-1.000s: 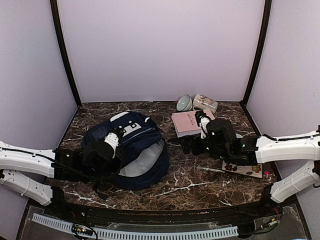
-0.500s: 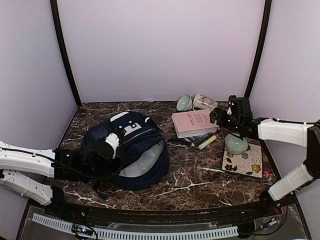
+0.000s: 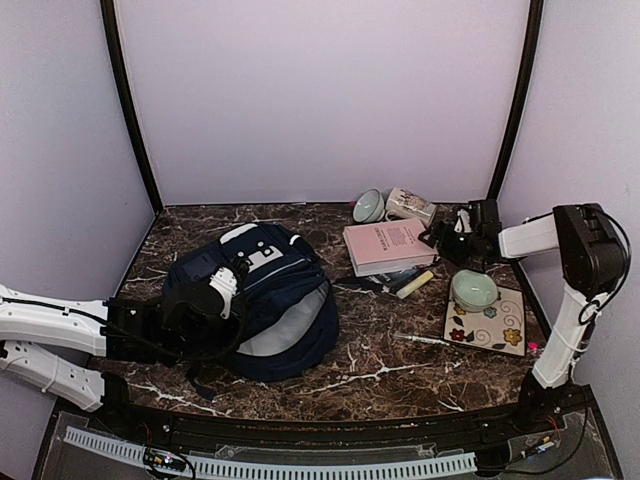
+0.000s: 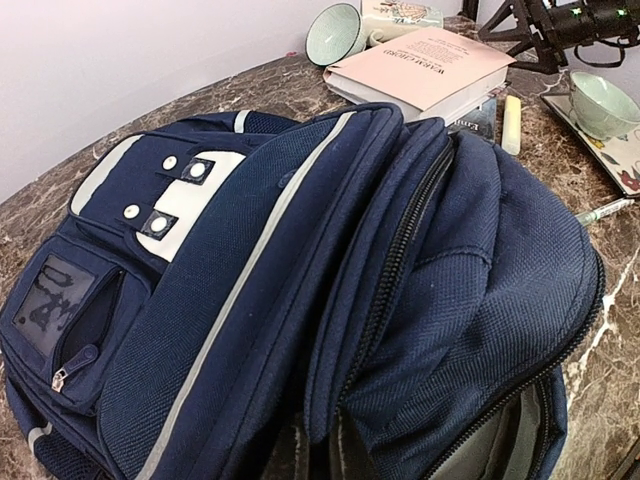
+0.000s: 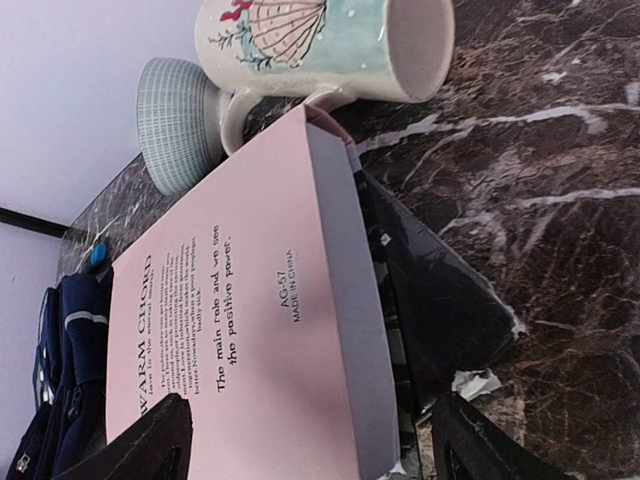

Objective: Pack the student bag
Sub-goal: Pick up the book.

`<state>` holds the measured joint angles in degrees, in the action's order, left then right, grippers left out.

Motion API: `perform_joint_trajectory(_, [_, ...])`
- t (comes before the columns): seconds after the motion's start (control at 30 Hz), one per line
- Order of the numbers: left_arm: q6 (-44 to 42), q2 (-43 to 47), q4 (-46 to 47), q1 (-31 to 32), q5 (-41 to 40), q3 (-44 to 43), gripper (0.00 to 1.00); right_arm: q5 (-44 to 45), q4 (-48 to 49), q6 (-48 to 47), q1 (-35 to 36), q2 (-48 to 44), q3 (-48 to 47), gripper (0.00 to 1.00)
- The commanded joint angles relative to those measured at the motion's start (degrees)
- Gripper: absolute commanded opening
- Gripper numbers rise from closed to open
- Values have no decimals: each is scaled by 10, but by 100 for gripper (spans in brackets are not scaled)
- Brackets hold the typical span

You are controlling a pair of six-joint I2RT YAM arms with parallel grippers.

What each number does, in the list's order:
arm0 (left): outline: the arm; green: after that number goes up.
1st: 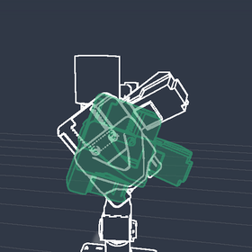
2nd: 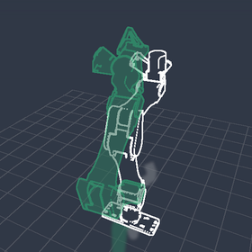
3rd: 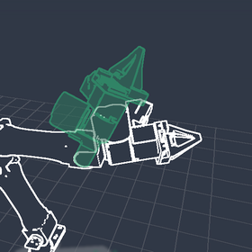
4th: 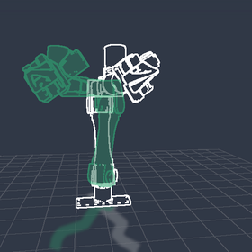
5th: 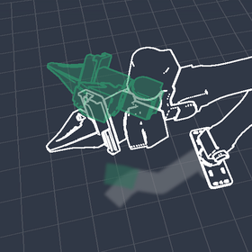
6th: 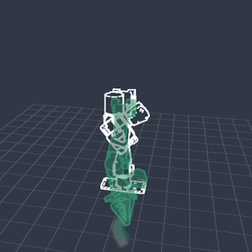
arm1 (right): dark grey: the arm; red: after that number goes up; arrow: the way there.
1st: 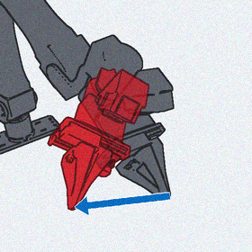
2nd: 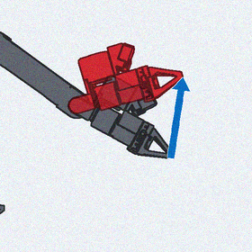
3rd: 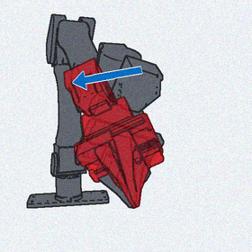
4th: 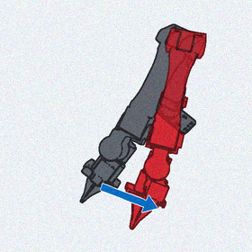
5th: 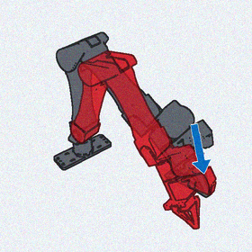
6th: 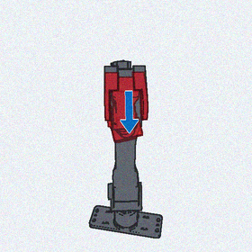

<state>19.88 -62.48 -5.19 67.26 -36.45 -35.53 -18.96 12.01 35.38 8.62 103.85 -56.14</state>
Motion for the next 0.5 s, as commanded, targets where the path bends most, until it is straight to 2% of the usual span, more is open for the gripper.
perform_joint_trajectory(0.0, [5,21,32,-5,-7,3,0,-80,41,7,-4,28,-31,79])
perform_joint_trajectory(0.1, [5,24,32,-5,-4,4,0,-92,43,9,-4,37,-38,72])
perform_joint_trajectory(0.2, [4,26,35,-5,-4,5,0,-99,47,10,-3,36,-38,59])
perform_joint_trajectory(0.37, [4,21,34,-5,-3,2,0,-98,43,5,2,31,-35,32])
perform_joint_trajectory(0.47, [5,21,34,-5,-4,4,0,-100,45,5,2,29,-32,10])
